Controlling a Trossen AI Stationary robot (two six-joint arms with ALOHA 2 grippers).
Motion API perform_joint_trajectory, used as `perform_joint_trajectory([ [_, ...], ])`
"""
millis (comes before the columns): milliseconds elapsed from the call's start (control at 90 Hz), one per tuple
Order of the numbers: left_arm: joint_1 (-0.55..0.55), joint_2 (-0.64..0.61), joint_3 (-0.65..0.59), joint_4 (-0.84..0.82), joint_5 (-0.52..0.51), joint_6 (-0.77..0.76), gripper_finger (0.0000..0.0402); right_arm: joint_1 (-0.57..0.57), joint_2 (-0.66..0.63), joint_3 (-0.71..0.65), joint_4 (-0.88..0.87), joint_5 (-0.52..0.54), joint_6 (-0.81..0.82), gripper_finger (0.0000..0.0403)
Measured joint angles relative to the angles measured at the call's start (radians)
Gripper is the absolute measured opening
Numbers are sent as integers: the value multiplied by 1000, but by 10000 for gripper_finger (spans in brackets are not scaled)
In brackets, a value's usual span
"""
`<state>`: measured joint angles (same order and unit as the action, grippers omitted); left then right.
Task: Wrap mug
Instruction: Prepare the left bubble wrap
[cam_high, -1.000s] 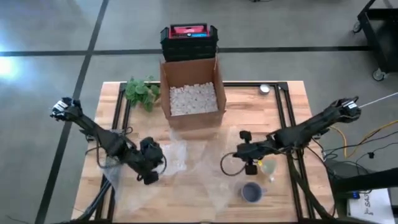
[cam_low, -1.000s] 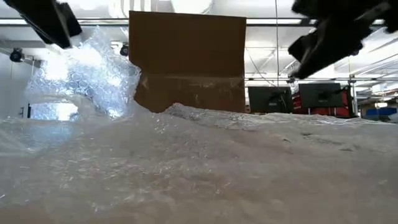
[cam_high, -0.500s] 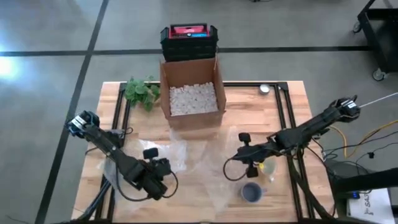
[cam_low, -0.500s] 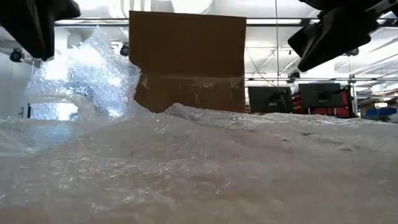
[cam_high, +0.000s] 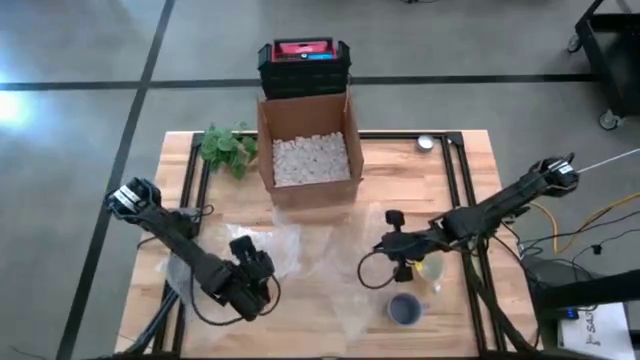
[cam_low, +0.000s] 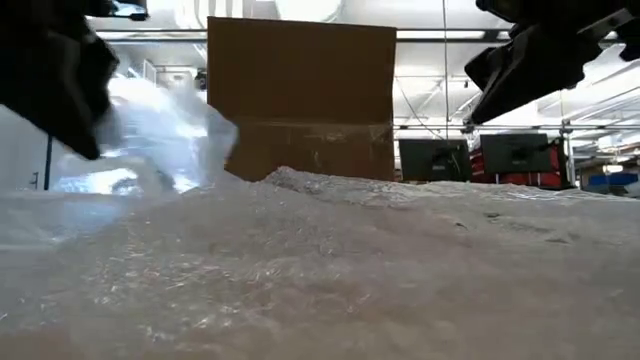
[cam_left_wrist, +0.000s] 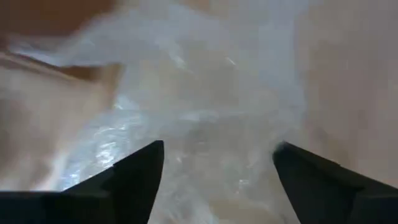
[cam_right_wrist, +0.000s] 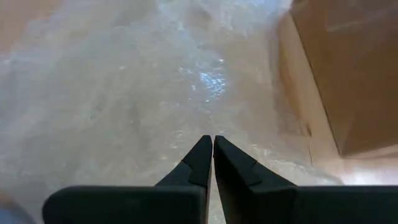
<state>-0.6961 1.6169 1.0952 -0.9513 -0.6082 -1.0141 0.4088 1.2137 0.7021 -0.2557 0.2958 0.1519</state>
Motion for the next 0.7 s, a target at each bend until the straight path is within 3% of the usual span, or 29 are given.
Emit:
perform_joint_trajectory([
  [89, 17, -2, 7, 9, 5, 19, 210, -1, 0, 0, 17, 3, 12, 2],
  [211, 27, -11, 59, -51, -18, 62, 54, -1, 4, 0, 122, 17, -9, 2],
  [256, 29, -17, 81, -90, -40, 79, 23, -1, 23, 1, 184, 20, -38, 2],
  [422, 66, -29, 193, -256, -134, 120, 4, -7, 139, 5, 440, 11, -152, 2],
  [544, 123, -42, 253, -247, -135, 261, 1, -24, 279, 60, 570, 19, -242, 2],
  [700, 165, -45, 316, -228, -134, 426, 0, -63, 386, 226, 509, 89, -265, 3],
])
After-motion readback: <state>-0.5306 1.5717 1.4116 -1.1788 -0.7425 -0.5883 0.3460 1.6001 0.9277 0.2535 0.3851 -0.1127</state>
